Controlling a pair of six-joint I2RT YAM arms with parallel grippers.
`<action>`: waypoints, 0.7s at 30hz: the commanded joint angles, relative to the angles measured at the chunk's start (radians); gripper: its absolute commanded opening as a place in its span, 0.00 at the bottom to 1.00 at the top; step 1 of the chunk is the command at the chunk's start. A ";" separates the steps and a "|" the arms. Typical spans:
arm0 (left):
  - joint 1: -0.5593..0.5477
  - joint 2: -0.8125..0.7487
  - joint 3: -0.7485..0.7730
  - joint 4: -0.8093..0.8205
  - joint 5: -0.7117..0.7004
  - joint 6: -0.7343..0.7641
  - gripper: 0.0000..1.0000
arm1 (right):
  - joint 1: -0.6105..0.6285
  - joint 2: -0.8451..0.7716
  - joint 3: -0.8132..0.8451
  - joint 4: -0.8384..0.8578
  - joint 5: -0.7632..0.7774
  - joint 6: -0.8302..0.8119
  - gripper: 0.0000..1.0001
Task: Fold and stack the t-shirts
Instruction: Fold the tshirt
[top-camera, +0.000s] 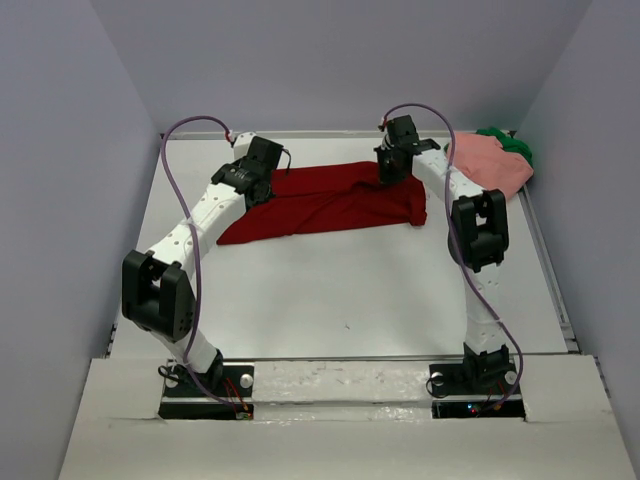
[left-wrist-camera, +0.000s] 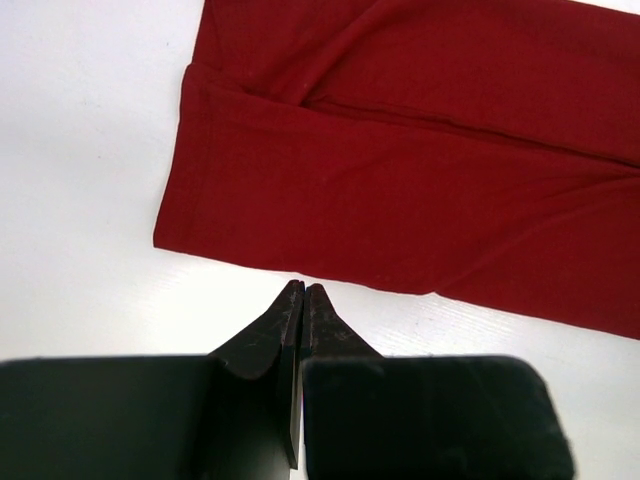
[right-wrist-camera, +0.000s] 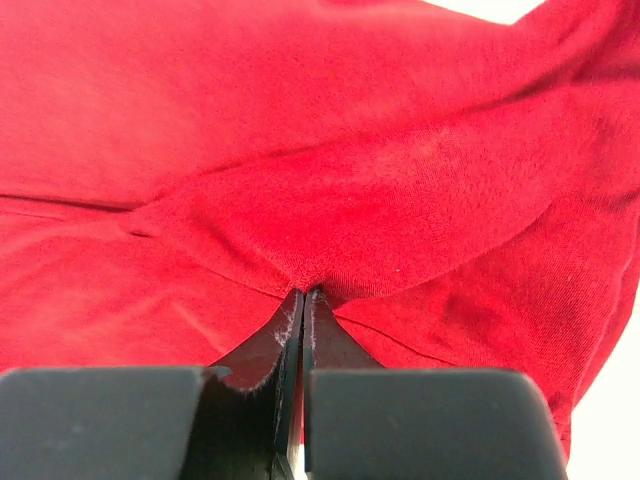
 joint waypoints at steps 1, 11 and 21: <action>-0.004 0.000 -0.010 0.024 0.015 0.014 0.10 | 0.014 0.003 0.097 0.028 0.007 -0.041 0.00; -0.008 0.019 -0.015 0.033 0.046 0.024 0.10 | 0.014 0.221 0.440 -0.052 -0.035 -0.127 0.00; -0.042 0.008 0.002 -0.004 0.032 0.031 0.10 | 0.014 0.367 0.574 -0.040 -0.065 -0.173 0.79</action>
